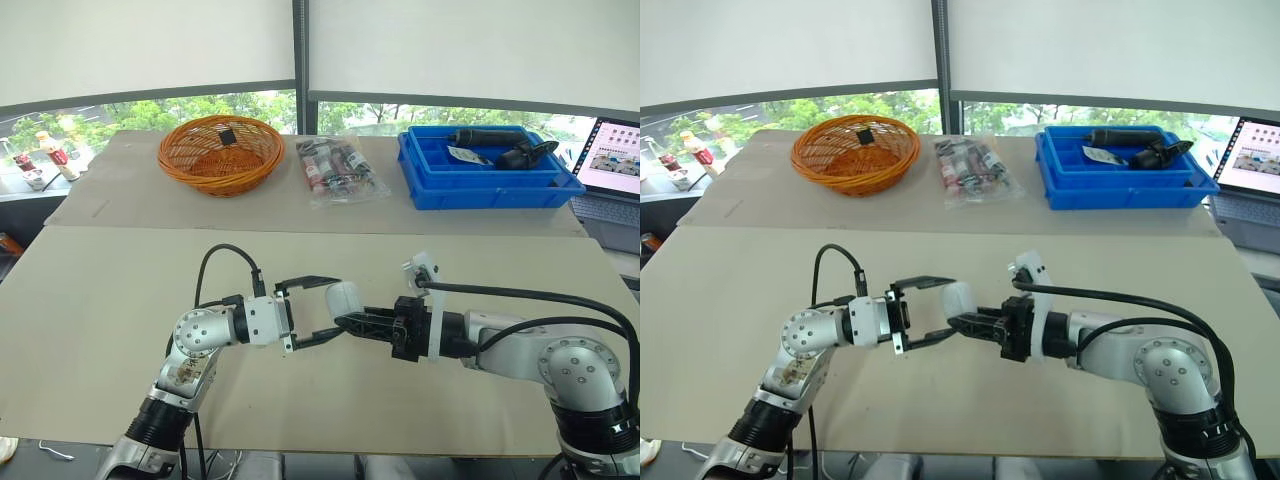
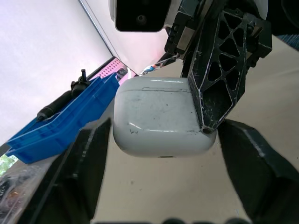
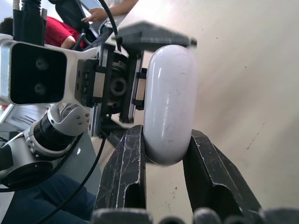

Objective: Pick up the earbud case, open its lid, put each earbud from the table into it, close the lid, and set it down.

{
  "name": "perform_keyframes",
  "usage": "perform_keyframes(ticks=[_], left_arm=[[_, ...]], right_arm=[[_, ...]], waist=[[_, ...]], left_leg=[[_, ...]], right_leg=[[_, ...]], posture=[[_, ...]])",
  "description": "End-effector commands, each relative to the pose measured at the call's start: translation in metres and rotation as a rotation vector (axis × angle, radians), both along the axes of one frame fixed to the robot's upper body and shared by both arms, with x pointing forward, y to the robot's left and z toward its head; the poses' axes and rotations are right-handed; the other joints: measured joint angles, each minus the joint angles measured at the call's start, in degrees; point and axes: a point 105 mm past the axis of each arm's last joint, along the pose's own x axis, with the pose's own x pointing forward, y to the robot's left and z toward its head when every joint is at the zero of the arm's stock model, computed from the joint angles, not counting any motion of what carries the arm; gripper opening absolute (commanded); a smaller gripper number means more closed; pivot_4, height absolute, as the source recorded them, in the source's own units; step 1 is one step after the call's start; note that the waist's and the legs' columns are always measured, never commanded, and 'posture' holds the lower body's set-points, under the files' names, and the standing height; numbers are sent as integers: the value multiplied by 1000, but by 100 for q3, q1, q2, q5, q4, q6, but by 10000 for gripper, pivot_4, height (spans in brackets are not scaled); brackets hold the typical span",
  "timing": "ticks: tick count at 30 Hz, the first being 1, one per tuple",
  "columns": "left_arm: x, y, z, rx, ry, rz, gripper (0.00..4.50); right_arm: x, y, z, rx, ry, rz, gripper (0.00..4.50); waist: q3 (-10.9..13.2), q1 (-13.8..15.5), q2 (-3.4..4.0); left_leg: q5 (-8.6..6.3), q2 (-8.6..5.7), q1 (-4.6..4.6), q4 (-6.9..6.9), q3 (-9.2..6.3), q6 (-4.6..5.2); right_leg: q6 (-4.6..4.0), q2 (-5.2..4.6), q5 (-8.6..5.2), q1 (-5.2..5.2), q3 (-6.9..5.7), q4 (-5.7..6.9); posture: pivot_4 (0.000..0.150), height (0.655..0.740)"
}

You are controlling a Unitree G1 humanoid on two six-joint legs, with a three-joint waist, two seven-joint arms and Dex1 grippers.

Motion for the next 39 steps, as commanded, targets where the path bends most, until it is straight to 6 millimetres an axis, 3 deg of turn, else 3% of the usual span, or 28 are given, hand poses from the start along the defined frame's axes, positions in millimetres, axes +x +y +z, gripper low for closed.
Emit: perform_keyframes(ticks=[1,6,12,19,25,31,39], left_arm=[[-2,2,8,0,-36,-4,45000],[9,18,-15,107,108,54,45000],[1,37,-50,326,465,48,45000],[-5,19,-25,365,615,-40,45000],[1,-7,-10,416,568,-80,45000],[3,-23,-12,436,562,-113,45000],[6,-27,-15,442,560,-124,45000]], right_arm=[[-3,1,9,30,-26,22,7027],[-2,-3,6,-43,-54,30,7027],[-1,-17,-19,-423,-244,145,7026],[4,-22,-28,-597,-400,282,7021],[9,-19,-28,-636,-469,343,7018],[12,-16,-27,-643,-495,359,7016],[10,-11,-26,-639,-522,376,7014]], waist=[[0,-1,0],[1,-11,1],[9,-102,10],[12,-98,6],[13,-108,5],[14,-112,4],[14,-104,4]], left_leg=[[0,0,0,0,0,0],[0,0,0,0,0,0],[-1,2,-6,-2,-3,1],[1,0,-73,14,-5,-1],[1,-1,-83,26,-9,-1],[1,-2,-83,28,-10,-1],[1,-3,-84,34,-11,-1]], right_leg=[[0,0,0,0,0,0],[0,1,0,0,0,-1],[3,2,-2,-10,-4,-4],[2,1,-1,-74,-7,13],[1,1,0,-78,-11,18],[0,2,0,-78,-11,20],[0,1,0,-78,-12,23]], posture=[[1500,7282],[1500,7282],[1500,7282],[1500,7282],[1500,7282],[1500,7282],[1500,7282]])
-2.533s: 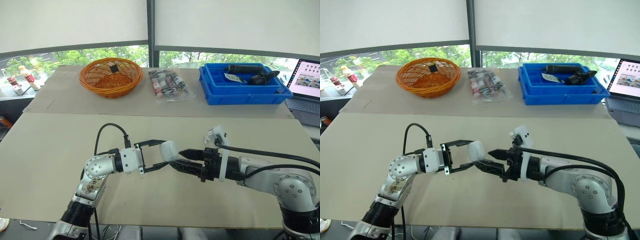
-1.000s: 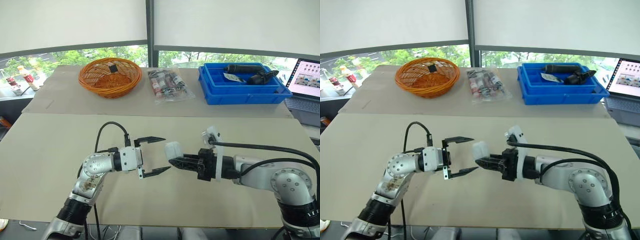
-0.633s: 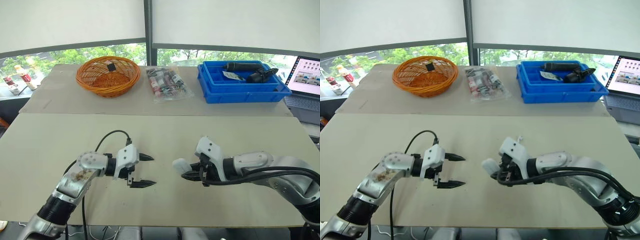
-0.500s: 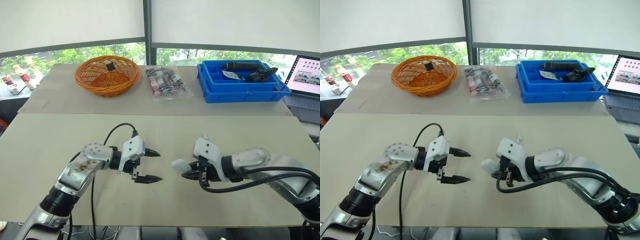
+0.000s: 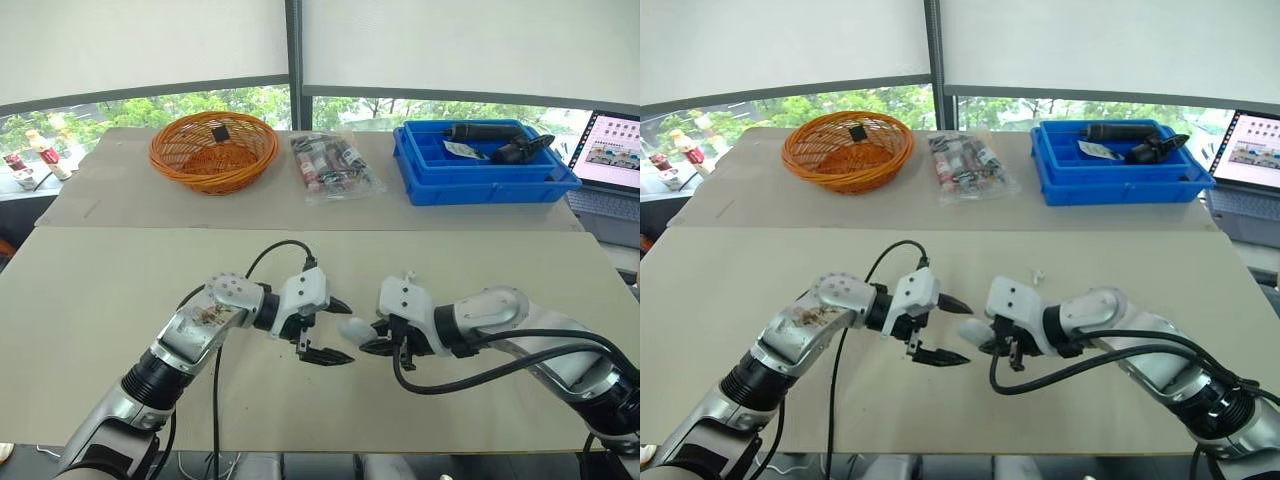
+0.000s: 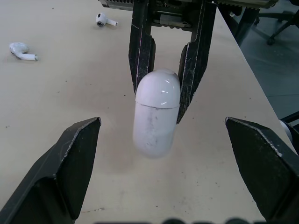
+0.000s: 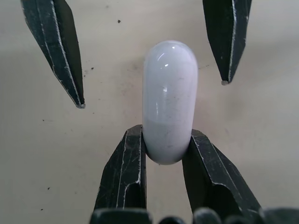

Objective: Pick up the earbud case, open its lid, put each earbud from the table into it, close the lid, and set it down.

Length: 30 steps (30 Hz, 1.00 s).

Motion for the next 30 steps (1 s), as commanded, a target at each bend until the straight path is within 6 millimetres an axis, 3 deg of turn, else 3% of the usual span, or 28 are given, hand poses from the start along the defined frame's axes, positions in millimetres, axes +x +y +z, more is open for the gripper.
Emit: perform_keyframes(ticks=[1,4,10,19,21,26,27,30], left_arm=[[2,-5,9,-19,-33,-21,45000],[3,-7,10,-28,-27,-16,36668],[0,-9,8,-25,-21,-34,7213],[-1,-5,1,-12,-33,-24,6148],[1,-1,-1,-20,-30,-9,6148],[4,11,1,-157,2,57,6148],[6,13,3,-203,-8,79,6148],[5,16,11,-384,20,132,6148]], right_arm=[[-3,6,11,17,-55,43,7014],[-4,7,11,17,-56,53,7013],[-6,9,11,18,-60,68,7000],[-6,9,15,20,-85,80,6997],[-5,3,17,3,-96,81,17363],[2,-12,32,-30,-172,34,34637],[1,-15,35,-35,-182,36,37441],[-4,-12,49,-1,-249,61,37874]], waist=[[0,0,0],[0,1,0],[0,-1,0],[0,0,0],[0,0,0],[0,-1,0],[0,5,1],[0,27,1]], left_leg=[[0,0,0,0,0,0],[0,0,-1,2,0,0],[0,0,-1,2,-1,0],[0,0,0,6,-2,0],[0,0,-1,6,-2,0],[0,0,-1,9,-4,0],[0,0,-1,9,-4,0],[0,1,-3,11,-5,0]], right_leg=[[0,0,0,0,0,0],[0,0,0,0,0,0],[0,0,0,0,-1,3],[0,0,0,1,-1,4],[0,0,0,1,-1,4],[-1,0,0,1,-2,6],[-1,0,0,1,-3,6],[-1,-3,1,1,-6,5]], posture=[[1500,7282],[1500,7282],[1500,7282],[1500,7282],[1500,7282],[1500,7282],[1500,7282],[1500,7282]])
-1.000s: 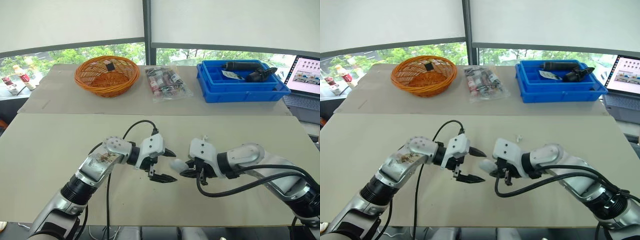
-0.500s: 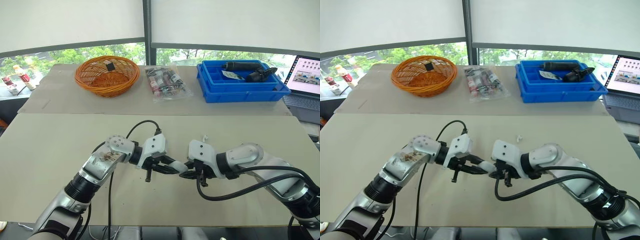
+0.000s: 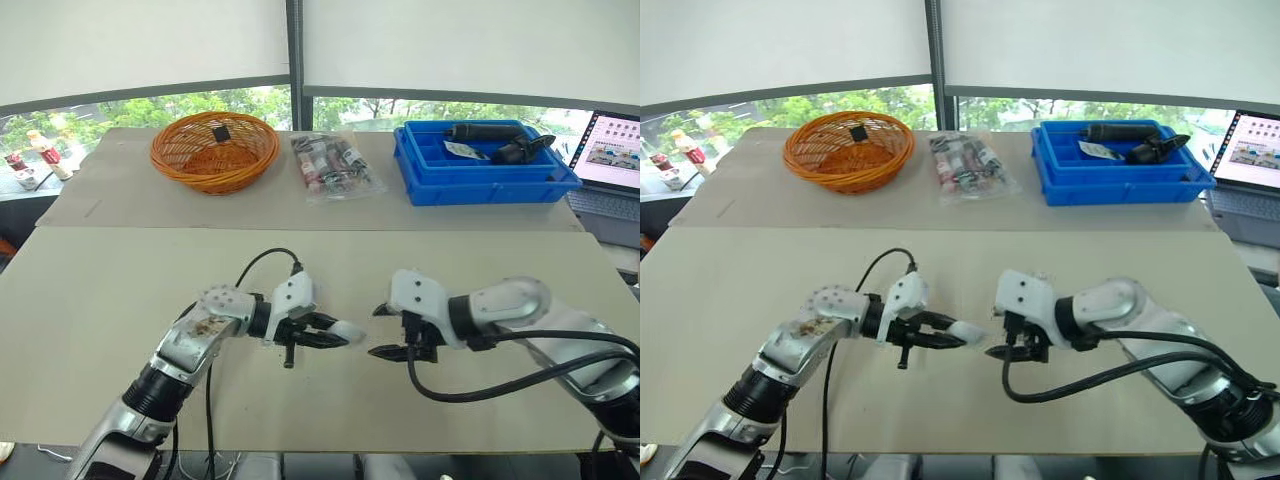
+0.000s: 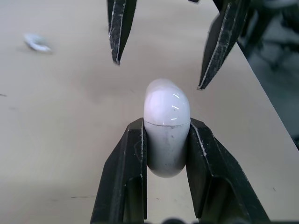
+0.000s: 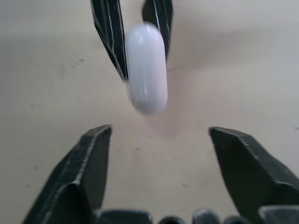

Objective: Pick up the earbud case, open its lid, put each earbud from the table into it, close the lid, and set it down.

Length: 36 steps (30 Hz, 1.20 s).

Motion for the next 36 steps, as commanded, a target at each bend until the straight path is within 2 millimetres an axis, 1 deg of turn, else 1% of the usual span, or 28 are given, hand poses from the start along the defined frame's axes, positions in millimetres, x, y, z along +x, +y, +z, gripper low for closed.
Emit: perform_keyframes(ticks=[1,4,9,16,20,23,26,36], left_arm=[[-3,2,19,-187,-24,36,6148],[-11,2,14,-198,-49,25,6148],[-16,-1,14,-209,-73,10,6148],[-16,-5,21,-225,-86,-3,6148],[-19,-4,19,-212,-84,-14,6148],[-25,-3,12,-168,-108,-50,6148],[-27,-3,9,-153,-115,-65,6148],[-23,-1,10,-166,-128,-40,6148]], right_arm=[[-10,10,26,50,-127,84,37874],[-11,16,32,76,-186,95,37874],[-4,24,37,116,-230,77,37874],[6,21,31,109,-244,59,37874],[11,19,34,114,-264,52,37874],[13,18,42,148,-261,35,37874],[12,17,48,178,-235,23,37874],[1,13,49,192,-181,31,37874]], waist=[[0,6,0],[0,-1,0],[0,4,0],[0,36,0],[0,37,1],[0,29,1],[0,30,1],[0,97,1]], left_leg=[[0,0,0,2,0,0],[0,0,1,3,-1,0],[0,-1,2,12,-2,0],[-1,-1,-3,25,-3,1],[-1,-1,-4,25,-3,2],[-1,0,-3,25,-4,2],[-1,0,-3,25,-4,2],[-1,-1,-5,30,-5,2]], right_leg=[[0,0,0,0,0,0],[0,0,0,1,-1,3],[-1,0,2,5,-1,5],[1,0,3,6,-4,4],[1,0,3,6,-5,4],[1,1,3,6,-5,5],[1,0,3,6,-5,5],[2,0,3,7,-7,5]], posture=[[1500,7282],[1500,7282],[1500,7282],[1500,7282],[1500,7282],[1500,7282],[1500,7282],[1500,7282]])
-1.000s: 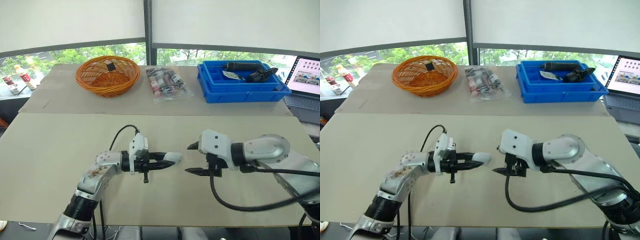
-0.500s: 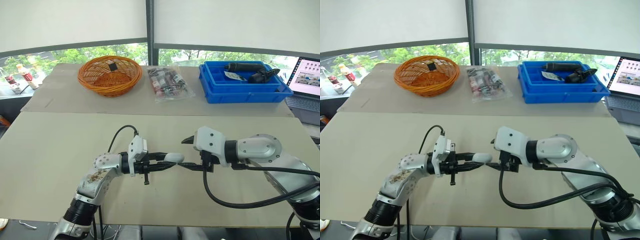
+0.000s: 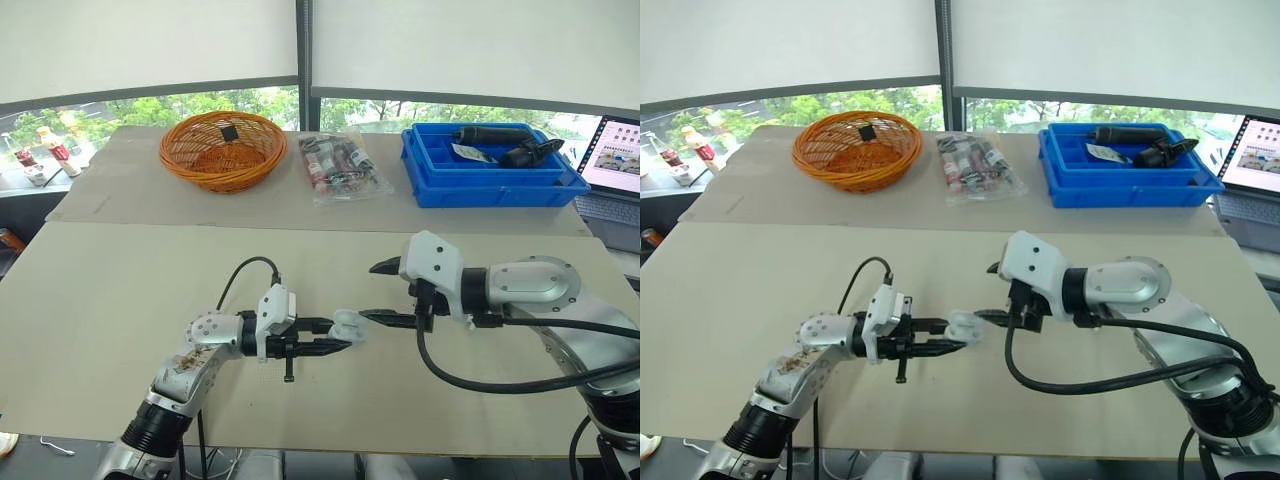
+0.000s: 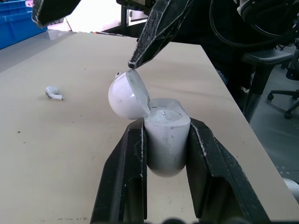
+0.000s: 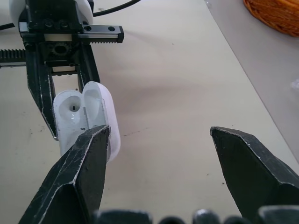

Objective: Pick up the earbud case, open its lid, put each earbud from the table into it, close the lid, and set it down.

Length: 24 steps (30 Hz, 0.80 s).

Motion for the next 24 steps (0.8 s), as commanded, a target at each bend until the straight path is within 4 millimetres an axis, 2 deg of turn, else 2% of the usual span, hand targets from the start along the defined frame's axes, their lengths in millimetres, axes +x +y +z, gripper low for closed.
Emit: perform_keyframes(ticks=[1,4,6,9,13,16,18,21,24], left_arm=[[2,-1,11,-33,-59,21,6148],[12,2,16,-81,-104,103,6148],[16,6,18,-108,-137,145,6148],[18,12,18,-147,-142,194,6148],[20,20,13,-207,-115,297,6148],[20,23,11,-218,-122,350,6148],[23,27,11,-228,-139,395,6148],[27,34,10,-232,-141,460,6148],[28,39,10,-236,-149,502,6148]], right_arm=[[-10,-2,13,14,-22,24,37874],[-14,-5,16,20,-39,33,37874],[-11,-10,20,37,-134,7,37874],[-13,-15,19,85,-188,-7,37874],[-19,-33,3,253,-191,-172,37874],[-23,-59,-9,321,-272,-349,37874],[-29,-87,-20,342,-321,-492,37874],[-50,-125,-40,281,-354,-637,37874],[-72,-153,-57,249,-326,-742,37874]], waist=[[0,7,0],[0,22,0],[0,29,-1],[0,31,-1],[-1,42,-2],[-1,60,-1],[-2,56,0],[-6,56,7],[-6,8,9]], left_leg=[[0,-1,-1,0,0,0],[0,0,-2,2,0,1],[0,-1,-2,3,0,1],[-1,-1,-2,3,-1,1],[-2,1,-1,1,-3,3],[-1,-1,-4,7,-6,2],[-1,-3,0,9,-4,2],[-1,-3,22,4,-4,2],[-2,-2,61,-7,-3,3]], right_leg=[[0,0,0,0,0,0],[0,-1,0,0,0,-2],[1,-1,0,1,-1,-1],[1,-2,0,2,-2,-2],[1,-1,0,5,-3,-3],[1,-2,1,5,-5,-1],[5,-4,3,10,-2,0],[5,-3,2,33,-3,-4],[6,-2,1,71,-3,-15]], posture=[[1500,7282],[1500,7282],[1500,7282],[1500,7282],[1500,7282],[1500,7282],[1500,7282],[1500,7282],[1500,7282]])
